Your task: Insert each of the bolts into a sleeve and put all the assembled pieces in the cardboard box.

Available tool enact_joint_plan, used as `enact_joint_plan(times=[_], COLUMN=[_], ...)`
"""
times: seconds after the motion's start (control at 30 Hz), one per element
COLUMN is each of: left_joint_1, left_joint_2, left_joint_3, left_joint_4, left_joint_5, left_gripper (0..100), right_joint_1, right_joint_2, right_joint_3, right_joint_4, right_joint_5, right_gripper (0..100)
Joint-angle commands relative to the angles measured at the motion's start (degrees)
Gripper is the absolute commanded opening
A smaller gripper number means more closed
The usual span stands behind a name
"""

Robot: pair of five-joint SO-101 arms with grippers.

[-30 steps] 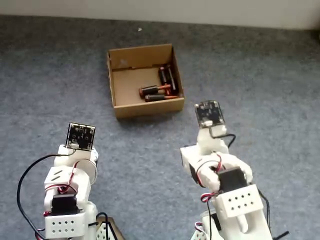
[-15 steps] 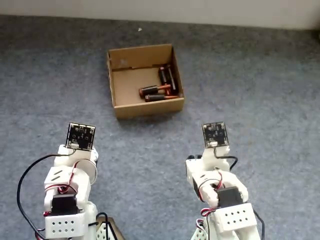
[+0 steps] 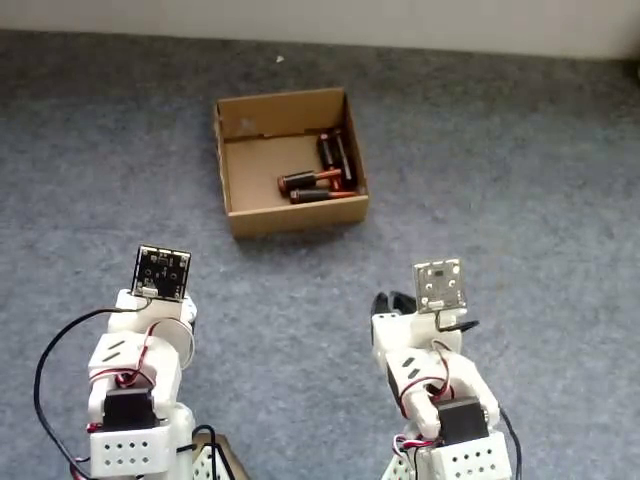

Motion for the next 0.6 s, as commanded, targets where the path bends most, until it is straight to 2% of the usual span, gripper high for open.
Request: enact_joint_plan(times=[0.0, 0.2, 0.27, 0.57], left_joint_1=[0.92, 0.48, 0.57, 0.57], left_joint_2=[-0.31, -0.40, -0.40, -0.40], left_joint_3=[1.19, 1.19, 1.19, 1.19], left_joint_4=[4.31, 19.52, 21.19, 21.27], left_joint_5=[-0.53, -0.53, -0.53, -0.44], left_gripper=[1, 1, 1, 1], right_joint_1=[0.66, 0.57, 0.57, 0.57], right_joint_2=[0.48, 0.66, -0.04, -1.54], right_joint_3=[8.31, 8.22, 8.22, 8.31], right_joint_4=[4.35, 14.90, 17.63, 18.15], right_joint_5=[0.00, 0.00, 0.00, 0.00], right_gripper=[3.7, 3.7, 3.7, 3.7])
